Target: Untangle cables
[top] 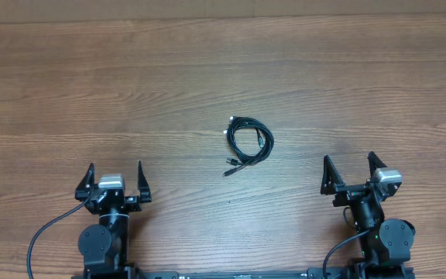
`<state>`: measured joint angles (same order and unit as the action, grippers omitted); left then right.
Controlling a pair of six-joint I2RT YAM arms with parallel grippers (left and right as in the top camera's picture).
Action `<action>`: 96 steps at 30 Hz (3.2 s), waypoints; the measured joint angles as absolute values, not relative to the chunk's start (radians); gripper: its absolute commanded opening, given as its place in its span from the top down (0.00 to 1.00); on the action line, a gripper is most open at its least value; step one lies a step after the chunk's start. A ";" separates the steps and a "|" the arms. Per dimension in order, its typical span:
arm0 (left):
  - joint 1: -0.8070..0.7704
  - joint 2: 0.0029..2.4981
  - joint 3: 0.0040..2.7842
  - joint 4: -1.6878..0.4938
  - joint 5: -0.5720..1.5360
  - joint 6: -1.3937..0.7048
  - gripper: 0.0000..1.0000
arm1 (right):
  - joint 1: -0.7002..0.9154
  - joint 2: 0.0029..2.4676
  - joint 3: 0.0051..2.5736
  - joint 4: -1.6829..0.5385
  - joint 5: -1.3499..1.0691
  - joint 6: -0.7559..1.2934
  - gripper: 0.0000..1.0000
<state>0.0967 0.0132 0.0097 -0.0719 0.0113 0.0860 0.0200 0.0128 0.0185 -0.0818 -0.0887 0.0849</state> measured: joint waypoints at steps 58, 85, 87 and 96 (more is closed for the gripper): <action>0.097 0.602 0.659 -0.390 0.081 0.061 0.00 | 0.020 0.223 0.364 -0.357 -0.177 0.157 0.00; -0.395 1.590 1.652 -1.061 0.421 0.104 0.00 | -0.019 1.311 1.386 -1.118 -0.246 0.068 0.03; -0.432 1.639 1.654 -1.008 0.473 0.073 0.00 | -0.019 1.316 1.386 -1.118 -0.248 0.068 0.05; -0.497 1.928 1.658 -1.006 0.355 -0.393 0.48 | -0.019 1.317 1.386 -1.119 -0.227 0.130 0.13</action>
<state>-0.4973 1.9278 1.6577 -1.0061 0.3553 -0.3935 -0.0189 1.3167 1.3865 -1.1191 -0.2272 0.1303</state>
